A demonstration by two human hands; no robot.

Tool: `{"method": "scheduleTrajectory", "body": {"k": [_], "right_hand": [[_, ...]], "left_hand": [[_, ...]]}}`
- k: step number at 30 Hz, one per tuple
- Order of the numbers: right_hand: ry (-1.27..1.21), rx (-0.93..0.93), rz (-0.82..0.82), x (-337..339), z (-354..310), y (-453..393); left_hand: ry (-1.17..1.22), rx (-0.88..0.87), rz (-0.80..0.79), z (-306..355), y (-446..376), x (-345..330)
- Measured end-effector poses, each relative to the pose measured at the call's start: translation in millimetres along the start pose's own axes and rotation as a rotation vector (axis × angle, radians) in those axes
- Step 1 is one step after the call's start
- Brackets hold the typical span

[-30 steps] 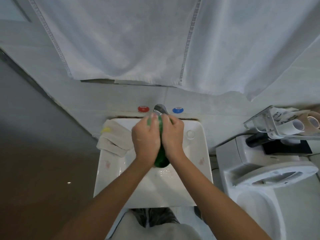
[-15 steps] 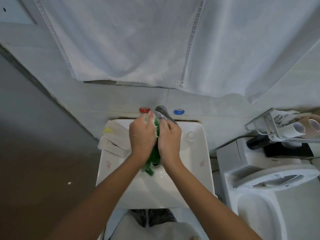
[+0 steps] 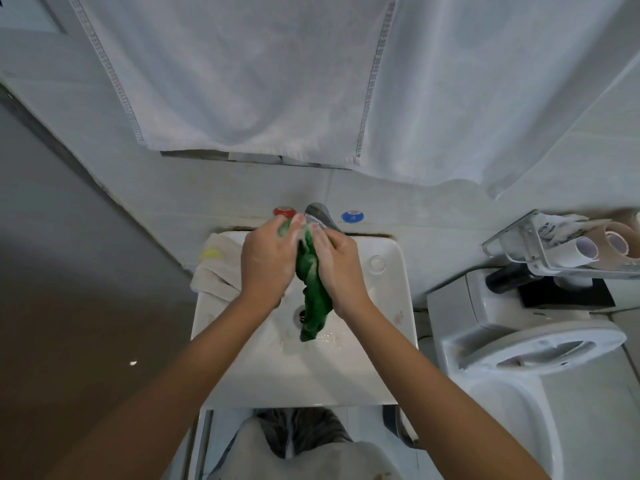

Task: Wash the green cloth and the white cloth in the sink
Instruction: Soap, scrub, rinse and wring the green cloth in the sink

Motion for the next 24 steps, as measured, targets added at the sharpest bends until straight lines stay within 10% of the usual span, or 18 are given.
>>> {"method": "scheduleTrajectory", "body": {"k": [12, 24], "right_hand": [[0.749, 0.134, -0.577, 57, -7, -2], [0.959, 0.042, -0.691, 87, -1, -11]], "left_hand": [[-0.171, -0.136, -0.55, -18, -11, 44], [-0.613, -0.179, -0.788, -34, -17, 65]]}}
Point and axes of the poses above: each hand's wrist, its own y-axis away from the middle knuckle, its own x-axis out of the back of the hand, z = x × y, the point moved 3 cm from there along -y, towards the middle knuckle, and after that the axes turned 1 degree about y, right-handed, at the moved point
